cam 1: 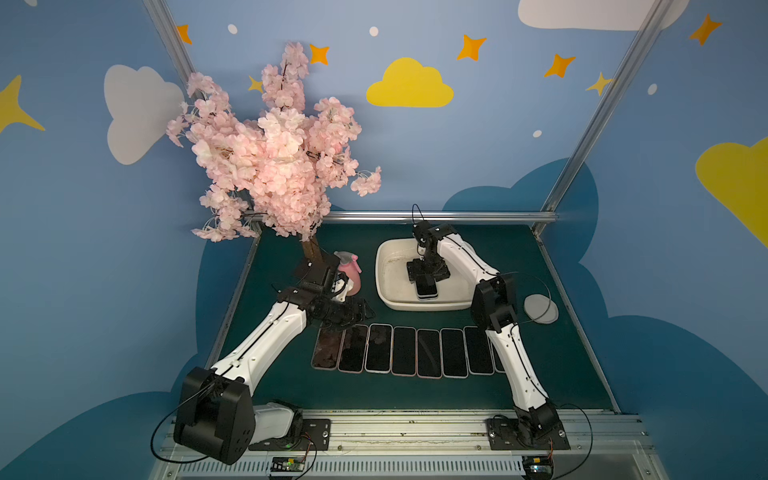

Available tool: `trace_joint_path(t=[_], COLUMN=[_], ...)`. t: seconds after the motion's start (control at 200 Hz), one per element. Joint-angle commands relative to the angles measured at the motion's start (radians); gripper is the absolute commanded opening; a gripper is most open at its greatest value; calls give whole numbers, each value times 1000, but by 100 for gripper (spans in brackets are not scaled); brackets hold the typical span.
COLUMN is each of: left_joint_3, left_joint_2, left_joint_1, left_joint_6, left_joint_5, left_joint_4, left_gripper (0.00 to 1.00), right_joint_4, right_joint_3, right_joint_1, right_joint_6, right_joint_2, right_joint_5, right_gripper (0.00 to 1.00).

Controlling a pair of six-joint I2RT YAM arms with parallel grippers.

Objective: Take the phone out of the storage box
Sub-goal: Pick up the phone from the storage box.

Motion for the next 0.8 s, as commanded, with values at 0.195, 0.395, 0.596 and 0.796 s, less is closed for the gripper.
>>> trace_joint_path(t=[0.195,0.395,0.596,0.796], left_joint_3=[-9,-9,-16,-16], left_joint_2=[-2,-1,-20,-24], left_joint_1=[9,10,10,12], left_joint_6=[16,14,13,2], left_joint_5=[15,20,13,12], left_joint_4=[-15,-17,-29,-27], left_gripper=[83,83,83,83], right_joint_4=[1,-7,-6,-10], right_joint_3=[22,19,20,19], right_joint_1=[-12,-13,-12,-19], right_joint_6=[13,0,-5,-17], right_joint_2=[34,40,42,12], right_joint_5=[28,45,51,74], right_gripper=[82,83,82,63])
